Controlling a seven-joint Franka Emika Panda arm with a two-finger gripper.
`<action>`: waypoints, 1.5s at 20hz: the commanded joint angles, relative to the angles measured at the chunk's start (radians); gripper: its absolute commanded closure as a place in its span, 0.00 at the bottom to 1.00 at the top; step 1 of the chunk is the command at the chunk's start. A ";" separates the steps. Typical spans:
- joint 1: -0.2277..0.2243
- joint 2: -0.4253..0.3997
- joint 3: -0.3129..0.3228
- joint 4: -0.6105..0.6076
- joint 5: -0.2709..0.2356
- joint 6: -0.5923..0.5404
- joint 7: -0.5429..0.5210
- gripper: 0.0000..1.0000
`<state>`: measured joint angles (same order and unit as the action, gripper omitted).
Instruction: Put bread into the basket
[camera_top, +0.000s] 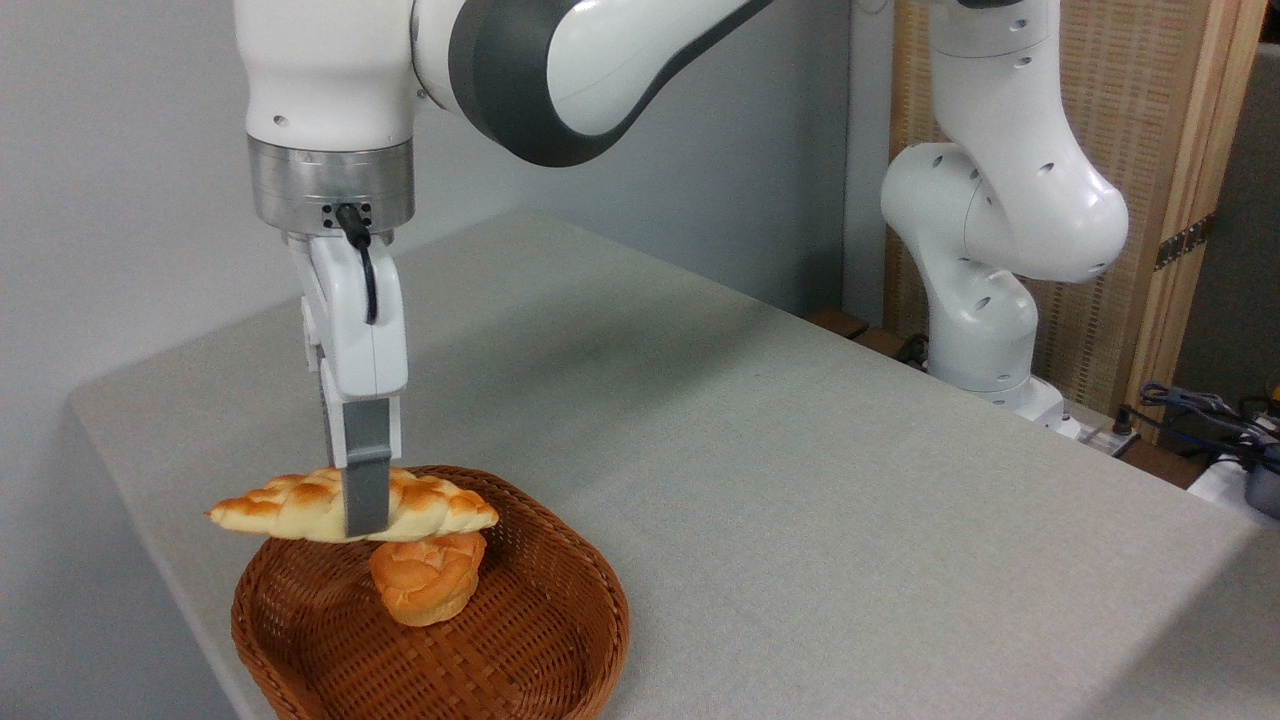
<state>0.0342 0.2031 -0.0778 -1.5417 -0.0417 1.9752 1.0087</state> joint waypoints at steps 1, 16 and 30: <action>-0.007 -0.024 0.020 0.009 0.014 -0.071 -0.016 0.00; 0.035 -0.128 0.030 0.003 -0.042 -0.191 -0.137 0.00; 0.055 -0.286 -0.068 -0.135 -0.044 -0.345 -0.289 0.00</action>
<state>0.0760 -0.0695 -0.1137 -1.6487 -0.0854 1.6513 0.7312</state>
